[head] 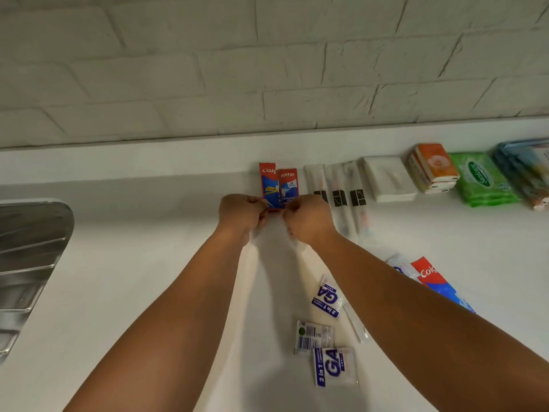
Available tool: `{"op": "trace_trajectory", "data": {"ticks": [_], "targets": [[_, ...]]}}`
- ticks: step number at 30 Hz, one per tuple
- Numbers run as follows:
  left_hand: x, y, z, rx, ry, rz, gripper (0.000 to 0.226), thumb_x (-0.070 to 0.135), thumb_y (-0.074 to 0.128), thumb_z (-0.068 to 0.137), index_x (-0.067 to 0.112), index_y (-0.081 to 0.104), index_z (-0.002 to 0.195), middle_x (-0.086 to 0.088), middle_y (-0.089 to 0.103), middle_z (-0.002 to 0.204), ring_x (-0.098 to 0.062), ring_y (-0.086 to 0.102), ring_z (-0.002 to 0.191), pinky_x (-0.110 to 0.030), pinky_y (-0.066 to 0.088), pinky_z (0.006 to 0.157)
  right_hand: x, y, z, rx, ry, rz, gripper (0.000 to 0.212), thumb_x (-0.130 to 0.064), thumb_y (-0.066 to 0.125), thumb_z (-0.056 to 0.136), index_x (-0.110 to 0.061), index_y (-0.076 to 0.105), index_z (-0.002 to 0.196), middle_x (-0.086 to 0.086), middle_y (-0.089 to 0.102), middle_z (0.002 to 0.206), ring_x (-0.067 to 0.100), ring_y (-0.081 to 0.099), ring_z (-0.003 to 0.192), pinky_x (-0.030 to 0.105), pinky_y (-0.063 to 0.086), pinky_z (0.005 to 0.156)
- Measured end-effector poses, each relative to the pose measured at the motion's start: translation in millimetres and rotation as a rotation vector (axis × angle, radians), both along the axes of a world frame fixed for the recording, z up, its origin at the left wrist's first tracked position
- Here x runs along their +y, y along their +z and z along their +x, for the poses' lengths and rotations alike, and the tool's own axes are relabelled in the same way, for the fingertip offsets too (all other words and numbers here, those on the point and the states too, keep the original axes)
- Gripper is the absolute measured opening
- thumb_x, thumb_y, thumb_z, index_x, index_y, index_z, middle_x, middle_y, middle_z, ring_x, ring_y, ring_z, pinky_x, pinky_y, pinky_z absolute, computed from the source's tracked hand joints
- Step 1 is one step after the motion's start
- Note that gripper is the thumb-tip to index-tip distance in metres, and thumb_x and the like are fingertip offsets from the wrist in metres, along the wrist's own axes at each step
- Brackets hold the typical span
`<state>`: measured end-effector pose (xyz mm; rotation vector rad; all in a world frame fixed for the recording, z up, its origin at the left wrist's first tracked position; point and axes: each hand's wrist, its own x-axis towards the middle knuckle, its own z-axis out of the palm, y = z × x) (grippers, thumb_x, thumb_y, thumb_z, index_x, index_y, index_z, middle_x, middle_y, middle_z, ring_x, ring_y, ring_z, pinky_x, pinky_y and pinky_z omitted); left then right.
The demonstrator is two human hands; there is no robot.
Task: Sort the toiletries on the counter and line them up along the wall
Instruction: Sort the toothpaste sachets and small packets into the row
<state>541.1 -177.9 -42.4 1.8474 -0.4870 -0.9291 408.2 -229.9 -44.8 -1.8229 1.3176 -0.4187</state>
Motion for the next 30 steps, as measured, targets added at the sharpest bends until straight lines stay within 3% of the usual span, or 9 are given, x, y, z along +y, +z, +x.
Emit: {"op": "trace_trajectory", "data": {"ticks": [2, 5, 8, 11, 17, 25, 30], "targets": [[-6.7, -5.1, 4.2, 0.009, 0.014, 0.012, 0.009, 0.005, 0.070, 0.091, -0.003, 0.073, 0.092, -0.012, 0.067, 0.070, -0.020, 0.059, 0.057, -0.035, 0.057, 0.065, -1.5, 1.4, -0.8, 0.131, 0.034, -0.193, 0.016, -0.016, 0.063, 0.085, -0.011, 0.073, 0.097, 0.006, 0.072, 0.096, 0.024, 0.067, 0.087, 0.029, 0.055, 0.071], [-12.1, -8.6, 7.2, -0.027, -0.004, 0.039, 0.014, 0.007, 0.073, 0.088, 0.007, 0.072, 0.074, -0.016, 0.072, 0.075, -0.025, 0.063, 0.064, -0.048, 0.061, 0.083, -5.4, -4.0, -0.5, 0.217, 0.085, -0.400, 0.024, -0.019, 0.064, 0.086, -0.014, 0.070, 0.109, 0.005, 0.067, 0.106, 0.023, 0.061, 0.096, 0.026, 0.046, 0.067], [-14.4, -12.6, 9.5, -0.111, -0.011, 0.066, 0.018, 0.012, 0.077, 0.084, 0.012, 0.072, 0.068, -0.016, 0.075, 0.075, -0.027, 0.068, 0.065, -0.052, 0.061, 0.080, -8.0, -12.9, 2.8, 0.257, 0.159, -0.549, 0.027, -0.021, 0.068, 0.086, -0.013, 0.070, 0.112, 0.007, 0.063, 0.111, 0.026, 0.054, 0.103, 0.034, 0.052, 0.080], [-14.2, -14.9, 8.3, -0.180, -0.010, 0.081, 0.016, 0.015, 0.078, 0.081, 0.013, 0.073, 0.066, -0.011, 0.074, 0.069, -0.030, 0.072, 0.068, -0.051, 0.062, 0.077, -9.9, -19.3, 5.2, 0.272, 0.183, -0.661, 0.023, -0.018, 0.072, 0.083, -0.010, 0.074, 0.106, 0.008, 0.066, 0.108, 0.029, 0.055, 0.099, 0.040, 0.053, 0.080], [-12.0, -13.7, 2.0, -0.301, -0.037, 0.101, 0.019, 0.020, 0.077, 0.082, 0.023, 0.071, 0.064, -0.004, 0.075, 0.070, -0.024, 0.074, 0.069, -0.043, 0.062, 0.075, -9.0, -22.1, 8.7, 0.303, 0.214, -0.709, 0.019, -0.021, 0.072, 0.086, -0.011, 0.075, 0.101, 0.008, 0.067, 0.103, 0.030, 0.056, 0.098, 0.042, 0.053, 0.080], [-6.9, -9.1, -2.2, -0.396, -0.077, 0.130, 0.012, 0.027, 0.074, 0.082, 0.016, 0.079, 0.080, -0.001, 0.075, 0.073, -0.019, 0.072, 0.072, -0.035, 0.060, 0.075, -3.4, -19.6, 10.7, 0.298, 0.221, -0.678, 0.023, -0.018, 0.075, 0.082, -0.009, 0.074, 0.102, 0.011, 0.069, 0.105, 0.033, 0.058, 0.098, 0.043, 0.055, 0.079], [2.5, -2.1, -12.1, -0.464, -0.103, 0.135, 0.014, 0.025, 0.068, 0.085, 0.016, 0.078, 0.080, -0.001, 0.075, 0.079, -0.018, 0.068, 0.075, -0.024, 0.047, 0.059, 6.6, -7.9, -1.5, 0.274, 0.236, -0.650, 0.026, -0.021, 0.064, 0.089, -0.014, 0.071, 0.113, 0.008, 0.065, 0.118, 0.031, 0.054, 0.105, 0.041, 0.051, 0.086]]}}
